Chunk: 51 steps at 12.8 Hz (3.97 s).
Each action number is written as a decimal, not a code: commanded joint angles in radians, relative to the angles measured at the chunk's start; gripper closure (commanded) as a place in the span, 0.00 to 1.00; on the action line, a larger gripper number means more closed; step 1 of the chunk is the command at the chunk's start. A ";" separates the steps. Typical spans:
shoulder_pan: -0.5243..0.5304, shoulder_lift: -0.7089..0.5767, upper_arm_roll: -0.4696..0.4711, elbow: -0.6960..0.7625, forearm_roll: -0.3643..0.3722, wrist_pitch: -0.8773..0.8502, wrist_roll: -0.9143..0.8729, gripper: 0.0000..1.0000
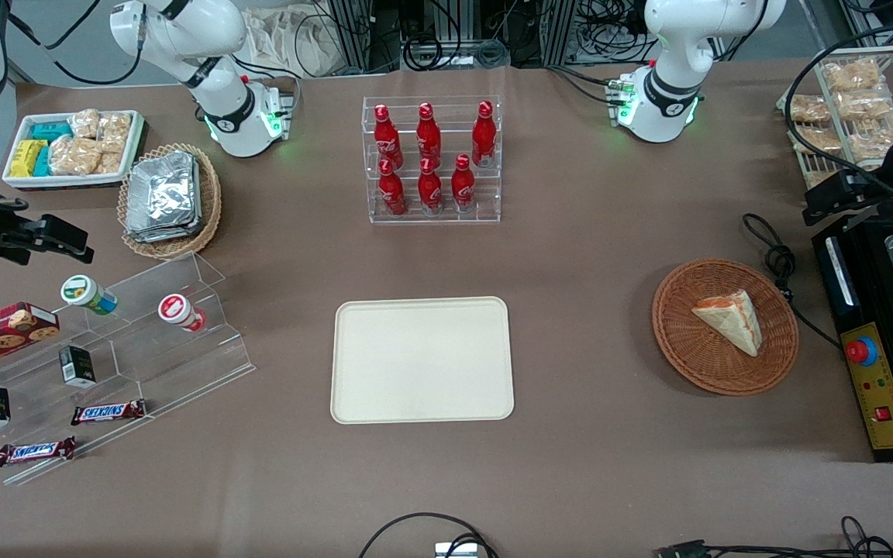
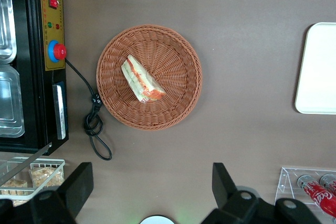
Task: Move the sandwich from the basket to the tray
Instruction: 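Move the left gripper over the wicker basket toward the sandwich, then lower the left gripper onto the wrapped sandwich and close on it, then lift the sandwich out of the basket with the left gripper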
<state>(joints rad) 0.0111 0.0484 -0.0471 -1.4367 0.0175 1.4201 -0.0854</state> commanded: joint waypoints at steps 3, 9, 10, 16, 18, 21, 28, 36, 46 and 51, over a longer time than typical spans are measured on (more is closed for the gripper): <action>0.003 0.002 -0.004 0.004 0.016 0.014 0.010 0.00; 0.013 -0.025 0.036 -0.199 0.018 0.184 -0.003 0.00; 0.013 -0.065 0.055 -0.302 0.018 0.273 -0.014 0.00; 0.013 -0.110 0.092 -0.603 0.022 0.571 -0.259 0.00; 0.013 -0.101 0.092 -0.681 0.024 0.675 -0.312 0.00; 0.013 -0.047 0.093 -0.760 0.024 0.810 -0.399 0.00; 0.013 0.045 0.092 -0.787 0.024 0.947 -0.514 0.00; 0.010 0.149 0.092 -0.852 0.024 1.152 -0.622 0.00; 0.006 0.199 0.093 -0.877 0.024 1.232 -0.632 0.12; 0.006 0.208 0.093 -0.877 0.025 1.237 -0.628 0.31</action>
<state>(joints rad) 0.0189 0.2565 0.0472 -2.2992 0.0266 2.6335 -0.6957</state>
